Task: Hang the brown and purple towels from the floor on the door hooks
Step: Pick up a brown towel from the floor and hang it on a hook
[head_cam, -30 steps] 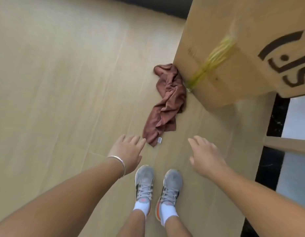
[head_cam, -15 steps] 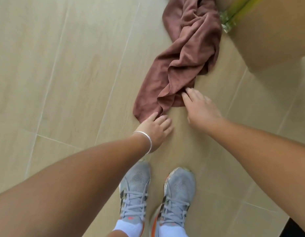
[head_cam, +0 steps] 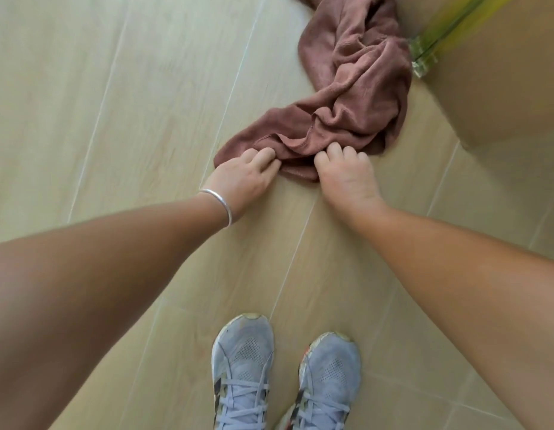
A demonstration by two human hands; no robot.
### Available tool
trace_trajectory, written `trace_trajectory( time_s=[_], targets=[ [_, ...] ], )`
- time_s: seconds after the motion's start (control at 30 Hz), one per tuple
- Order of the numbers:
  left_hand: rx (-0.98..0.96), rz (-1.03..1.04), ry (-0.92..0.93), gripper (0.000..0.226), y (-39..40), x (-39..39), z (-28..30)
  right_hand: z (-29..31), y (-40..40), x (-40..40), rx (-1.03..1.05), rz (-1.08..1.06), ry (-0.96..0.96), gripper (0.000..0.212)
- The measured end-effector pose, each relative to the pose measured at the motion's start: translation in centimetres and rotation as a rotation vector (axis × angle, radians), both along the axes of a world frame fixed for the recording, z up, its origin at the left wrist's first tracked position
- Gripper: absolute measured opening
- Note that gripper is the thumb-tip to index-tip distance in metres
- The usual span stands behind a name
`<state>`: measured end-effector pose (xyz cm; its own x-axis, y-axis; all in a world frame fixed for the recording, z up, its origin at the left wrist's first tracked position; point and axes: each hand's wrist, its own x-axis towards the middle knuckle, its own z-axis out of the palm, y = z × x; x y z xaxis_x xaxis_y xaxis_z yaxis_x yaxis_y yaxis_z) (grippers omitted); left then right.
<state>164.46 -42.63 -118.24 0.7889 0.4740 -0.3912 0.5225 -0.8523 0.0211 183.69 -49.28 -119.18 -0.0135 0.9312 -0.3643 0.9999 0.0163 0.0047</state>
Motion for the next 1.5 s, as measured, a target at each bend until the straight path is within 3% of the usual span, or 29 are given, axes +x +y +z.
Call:
trace_trajectory(
  time_s=[0.1,0.17,0.23,0.37,0.57,0.67,0.7,0.77,0.9,1.07,1.27,1.5],
  targets=[
    [-0.082,0.068,-0.173,0.042,1.8,-1.3,2.7,1.6,-0.5,0.7,-0.095,0.054,0.032,0.021],
    [-0.092,0.031,-0.182,0.045,2.8,-2.7,5.4,3.7,-1.6,1.1,-0.149,0.085,0.007,0.021],
    [-0.104,0.011,-0.149,0.049,3.4,-4.1,7.9,6.1,-3.0,1.4,-0.204,0.126,-0.015,0.023],
    [-0.095,0.008,-0.071,0.032,3.8,-6.1,13.6,13.4,-3.3,1.9,-0.245,0.225,0.011,0.024],
    [-0.371,0.114,0.138,0.029,4.1,-10.3,23.0,25.6,3.5,1.7,-0.316,0.212,0.225,0.023],
    [-0.541,0.219,0.258,0.053,4.0,-13.9,27.7,31.9,8.2,0.1,-0.34,0.291,0.279,0.01],
    [-0.544,0.254,0.289,0.048,3.6,-14.8,28.6,33.8,9.5,-0.7,-0.337,0.323,0.284,0.008],
    [-0.473,0.389,0.285,0.029,2.8,-16.4,30.6,37.8,12.4,-3.1,-0.322,0.381,0.296,0.009],
    [-0.328,0.685,0.284,0.02,1.8,-19.5,34.7,44.3,17.5,-9.7,-0.257,0.525,0.199,0.026],
    [-0.12,0.96,0.203,0.03,3.8,-27.5,41.5,51.1,23.4,-18.1,-0.101,0.734,0.031,0.043],
    [0.086,1.233,0.074,0.025,5.4,-38.7,52.4,58.2,27.2,-28.6,0.09,0.841,0.041,0.039],
    [0.253,1.477,0.006,0.022,-1.6,-46.2,61.8,63.6,25.7,-35.5,0.281,0.981,0.13,0.033]
  ],
)
